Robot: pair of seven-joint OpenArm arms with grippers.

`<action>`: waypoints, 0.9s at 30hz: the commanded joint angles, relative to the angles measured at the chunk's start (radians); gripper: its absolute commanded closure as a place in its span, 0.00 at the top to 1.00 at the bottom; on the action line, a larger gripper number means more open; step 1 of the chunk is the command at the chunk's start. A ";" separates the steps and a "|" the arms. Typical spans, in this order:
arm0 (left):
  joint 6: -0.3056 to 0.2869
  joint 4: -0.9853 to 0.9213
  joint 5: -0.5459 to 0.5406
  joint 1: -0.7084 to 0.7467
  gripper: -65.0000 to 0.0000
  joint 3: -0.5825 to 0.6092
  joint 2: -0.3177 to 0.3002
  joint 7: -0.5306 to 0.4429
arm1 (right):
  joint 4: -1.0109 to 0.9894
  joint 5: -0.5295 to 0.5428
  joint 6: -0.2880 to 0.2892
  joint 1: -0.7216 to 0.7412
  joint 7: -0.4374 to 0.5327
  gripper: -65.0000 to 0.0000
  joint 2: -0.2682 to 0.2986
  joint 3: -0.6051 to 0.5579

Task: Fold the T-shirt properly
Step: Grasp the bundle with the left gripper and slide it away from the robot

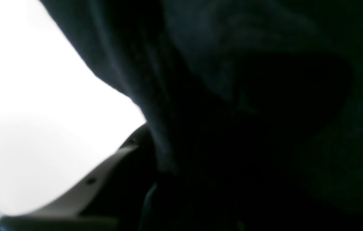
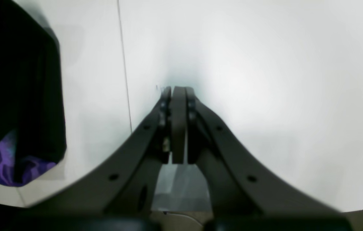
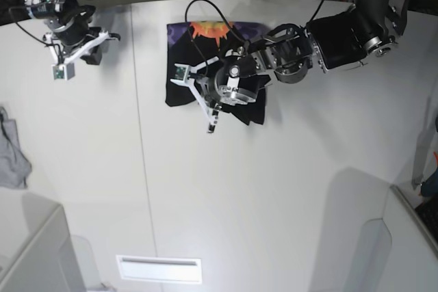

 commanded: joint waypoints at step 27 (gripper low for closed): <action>-0.004 0.021 0.018 -0.032 0.70 -0.016 0.027 0.009 | 0.014 0.011 0.004 0.000 0.021 0.00 0.007 -0.005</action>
